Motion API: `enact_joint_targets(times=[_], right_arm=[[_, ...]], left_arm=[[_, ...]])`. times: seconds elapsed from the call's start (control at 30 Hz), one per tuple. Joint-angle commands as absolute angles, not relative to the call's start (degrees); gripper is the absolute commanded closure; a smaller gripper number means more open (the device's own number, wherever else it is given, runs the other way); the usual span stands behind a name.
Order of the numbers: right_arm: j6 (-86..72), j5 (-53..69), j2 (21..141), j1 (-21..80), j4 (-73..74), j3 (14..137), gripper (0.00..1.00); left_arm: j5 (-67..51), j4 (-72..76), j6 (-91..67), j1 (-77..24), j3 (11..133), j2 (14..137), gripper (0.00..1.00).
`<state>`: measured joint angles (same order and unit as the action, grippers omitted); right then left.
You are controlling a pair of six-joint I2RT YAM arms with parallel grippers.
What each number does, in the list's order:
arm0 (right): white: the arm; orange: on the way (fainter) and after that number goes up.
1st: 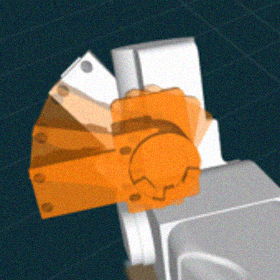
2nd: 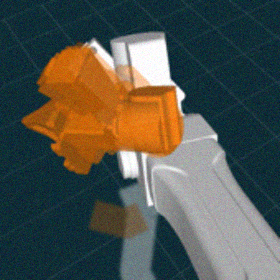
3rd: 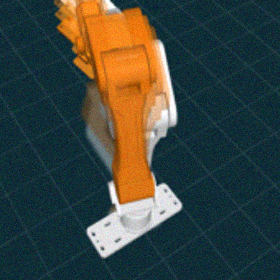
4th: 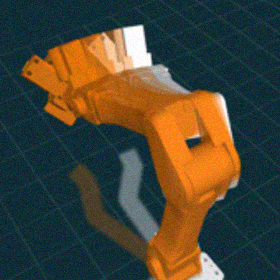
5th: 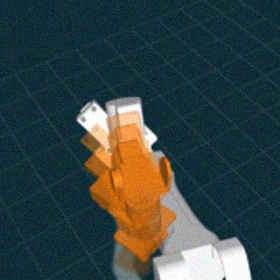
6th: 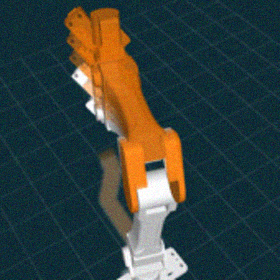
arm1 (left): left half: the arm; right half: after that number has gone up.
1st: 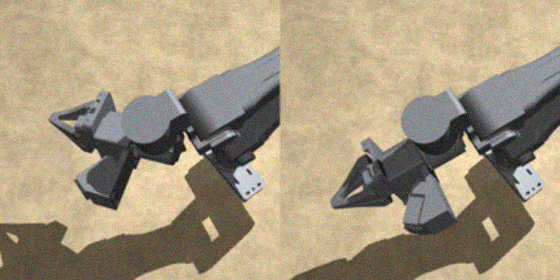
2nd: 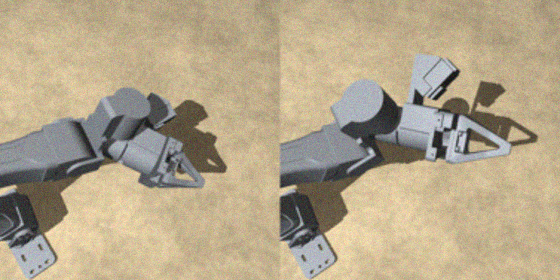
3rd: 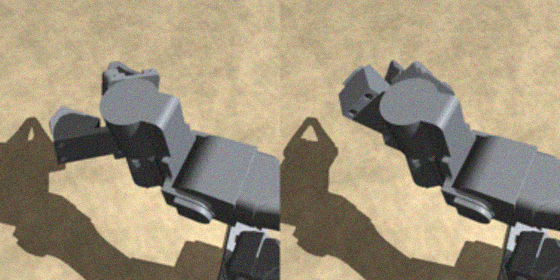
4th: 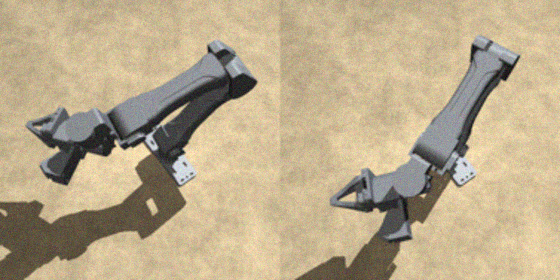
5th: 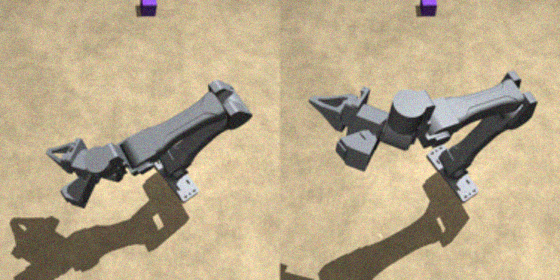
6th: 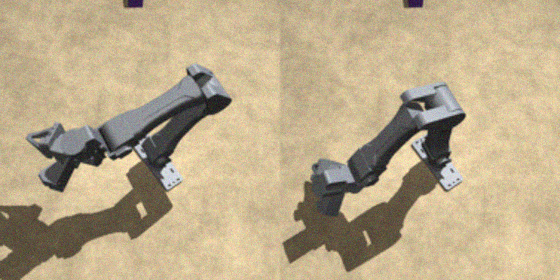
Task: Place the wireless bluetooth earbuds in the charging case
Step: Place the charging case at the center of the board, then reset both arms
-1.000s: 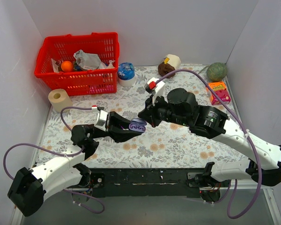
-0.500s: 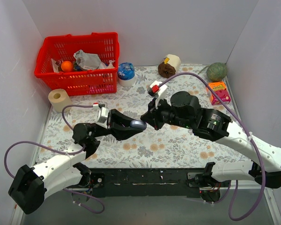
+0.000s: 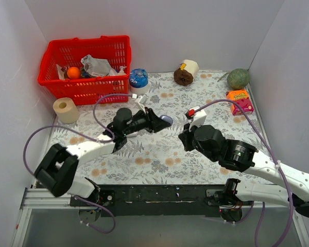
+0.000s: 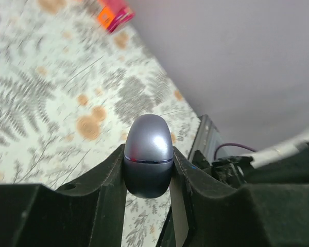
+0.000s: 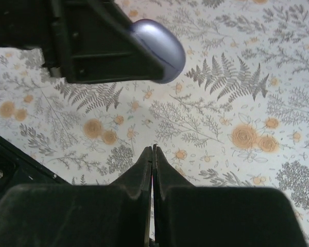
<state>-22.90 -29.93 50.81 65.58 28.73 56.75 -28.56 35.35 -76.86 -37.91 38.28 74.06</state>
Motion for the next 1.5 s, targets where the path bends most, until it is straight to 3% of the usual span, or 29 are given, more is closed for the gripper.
enact_joint_targets(times=[0.0,0.3,0.4,0.43,0.53,0.73,0.77,0.83,0.87,0.9,1.17,1.27,1.47], right_arm=[[-27.6,-30.6,49.7,65.5,25.9,53.1,0.96],[-28.3,-29.8,46.3,65.5,25.6,49.0,0.94],[-27.5,-29.4,45.9,65.5,25.2,48.3,0.92],[-27.3,-29.2,45.9,65.6,25.1,48.3,0.91],[-26.9,-28.9,46.5,65.5,25.1,48.3,0.87],[-27.2,-29.0,47.0,65.6,25.4,48.3,0.7],[-27.2,-29.0,46.9,65.5,25.4,48.3,0.68],[-27.4,-29.4,46.6,65.5,25.7,48.2,0.64],[-27.3,-29.5,46.4,65.5,25.9,48.3,0.63],[-27.4,-30.0,46.2,65.5,26.3,48.4,0.61],[-26.5,-34.2,46.7,65.6,27.2,49.4,0.5],[-25.3,-35.1,47.0,65.6,25.6,49.0,0.43],[-24.5,-34.7,48.2,65.6,22.7,48.9,0.42]], left_arm=[[-24.0,28.7,-85.6,-37.4,42.0,86.0,1.0],[-20.1,22.9,-85.9,-31.8,53.3,106.3,1.0],[-20.0,19.0,-85.0,-30.3,55.1,108.4,0.93],[-19.4,17.9,-84.4,-30.1,55.2,108.5,0.83],[-19.1,15.8,-83.6,-30.0,54.6,108.0,0.63],[-18.5,12.6,-81.4,-29.4,51.8,104.5,0.47],[-18.6,11.7,-81.1,-29.1,51.5,103.3,0.31],[-18.3,10.3,-80.5,-28.4,50.5,101.5,0.21],[-17.9,8.5,-80.2,-28.1,50.4,98.9,0.05],[-15.8,6.9,-79.2,-27.9,50.3,97.3,0.02],[5.9,-14.7,-80.3,-27.6,50.0,75.7,0.02],[9.6,-18.4,-82.6,-27.6,48.2,67.1,0.02],[13.2,-22.7,-85.3,-27.4,44.7,55.2,0.02]])
